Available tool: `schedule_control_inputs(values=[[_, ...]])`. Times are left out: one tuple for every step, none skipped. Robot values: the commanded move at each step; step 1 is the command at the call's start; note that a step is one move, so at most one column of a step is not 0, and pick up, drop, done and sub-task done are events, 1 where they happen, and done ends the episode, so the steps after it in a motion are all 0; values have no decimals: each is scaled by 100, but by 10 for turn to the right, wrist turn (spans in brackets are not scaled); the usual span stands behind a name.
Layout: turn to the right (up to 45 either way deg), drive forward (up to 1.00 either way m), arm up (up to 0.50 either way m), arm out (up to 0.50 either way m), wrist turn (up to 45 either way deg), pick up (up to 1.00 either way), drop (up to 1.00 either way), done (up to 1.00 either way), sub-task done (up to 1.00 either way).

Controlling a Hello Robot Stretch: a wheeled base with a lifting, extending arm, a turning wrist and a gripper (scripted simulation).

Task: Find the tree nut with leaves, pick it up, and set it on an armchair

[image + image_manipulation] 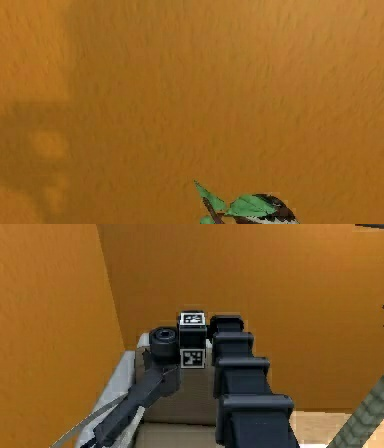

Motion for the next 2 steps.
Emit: schedule_control_inputs(values=[[0,0,0,0,450,0,0,0,0],[0,0,0,0,450,0,0,0,0]])
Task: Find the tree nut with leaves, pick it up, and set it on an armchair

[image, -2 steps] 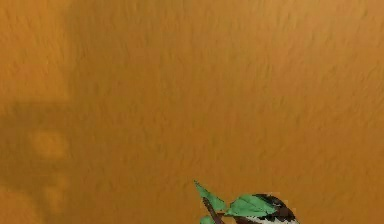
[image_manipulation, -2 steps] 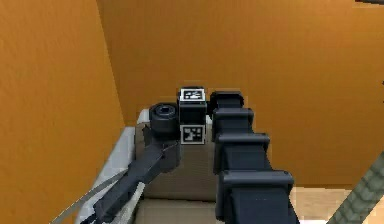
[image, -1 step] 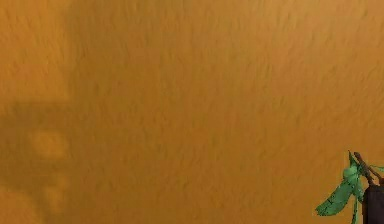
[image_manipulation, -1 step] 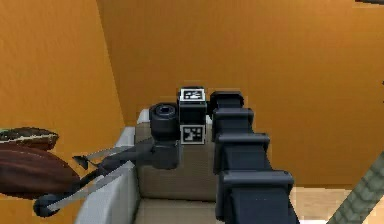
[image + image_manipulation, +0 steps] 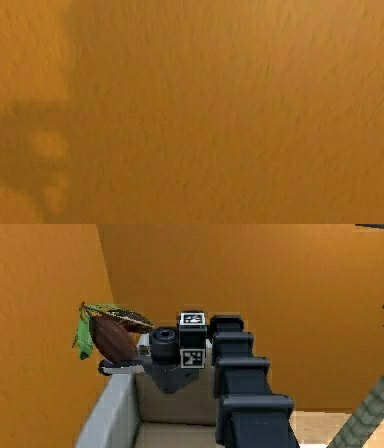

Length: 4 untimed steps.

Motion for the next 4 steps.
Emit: schedule_control_inputs(values=[[0,0,0,0,360,0,0,0,0],[0,0,-46,0,0,0,0,0,0],[0,0,-32,0,0,0,0,0,0],[0,0,0,0,0,0,100,0,0]])
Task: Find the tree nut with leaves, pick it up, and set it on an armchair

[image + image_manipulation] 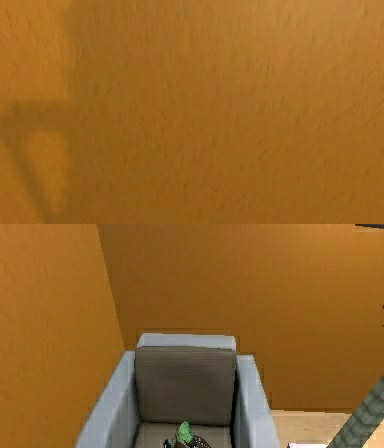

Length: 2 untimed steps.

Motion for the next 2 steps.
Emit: schedule_control_inputs(values=[[0,0,10,0,0,0,0,0,0],[0,0,0,-8,0,0,0,0,0]])
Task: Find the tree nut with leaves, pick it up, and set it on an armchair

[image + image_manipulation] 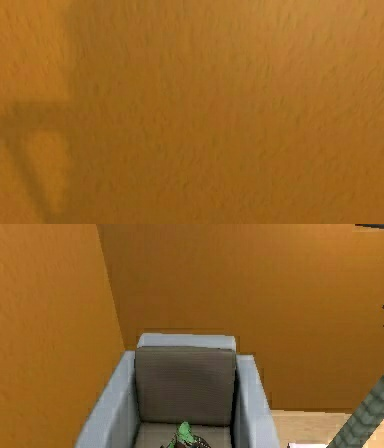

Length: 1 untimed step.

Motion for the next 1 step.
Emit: schedule_control_inputs(values=[[0,0,0,0,0,0,0,100,0]])
